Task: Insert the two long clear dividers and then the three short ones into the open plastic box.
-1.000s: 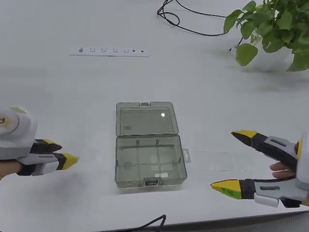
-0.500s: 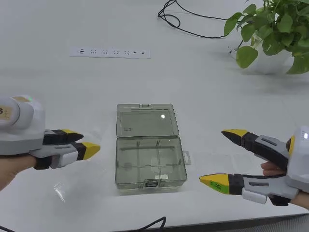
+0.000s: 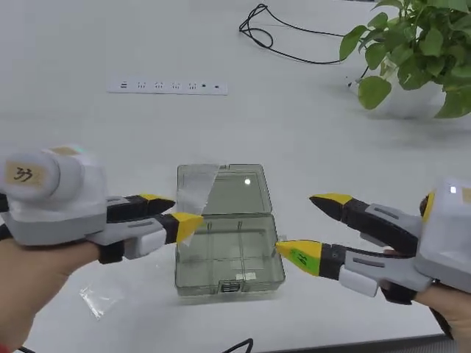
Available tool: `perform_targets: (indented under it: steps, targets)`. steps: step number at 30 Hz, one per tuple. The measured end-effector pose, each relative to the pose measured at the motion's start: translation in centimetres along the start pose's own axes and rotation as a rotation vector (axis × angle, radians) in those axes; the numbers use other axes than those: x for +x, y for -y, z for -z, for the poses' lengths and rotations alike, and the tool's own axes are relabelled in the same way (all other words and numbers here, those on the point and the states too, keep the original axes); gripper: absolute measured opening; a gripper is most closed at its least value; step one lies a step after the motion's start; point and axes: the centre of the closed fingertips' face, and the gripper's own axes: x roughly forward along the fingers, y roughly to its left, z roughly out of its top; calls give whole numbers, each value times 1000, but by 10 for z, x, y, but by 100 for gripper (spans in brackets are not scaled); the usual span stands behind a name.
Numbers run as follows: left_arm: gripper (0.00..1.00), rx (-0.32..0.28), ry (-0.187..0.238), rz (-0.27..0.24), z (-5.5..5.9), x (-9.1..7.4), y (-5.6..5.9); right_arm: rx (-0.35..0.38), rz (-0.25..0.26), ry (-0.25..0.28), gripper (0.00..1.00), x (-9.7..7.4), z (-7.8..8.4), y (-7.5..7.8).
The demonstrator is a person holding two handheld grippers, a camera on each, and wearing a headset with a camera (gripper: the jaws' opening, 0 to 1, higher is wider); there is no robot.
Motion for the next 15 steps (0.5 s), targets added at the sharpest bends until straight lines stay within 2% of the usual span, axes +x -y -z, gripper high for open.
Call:
perform_targets:
  steps: [4,11,15]
  targets:
    - [31,-9,29,24,-6,4,15,41,17,-2,52,6,-3,-3]
    - [31,7,45,54,-10,11,33,97,53,20,39,14,-8,-1]
    - [31,32,42,71,-10,15,43,128,46,24,32,20,-9,-7]
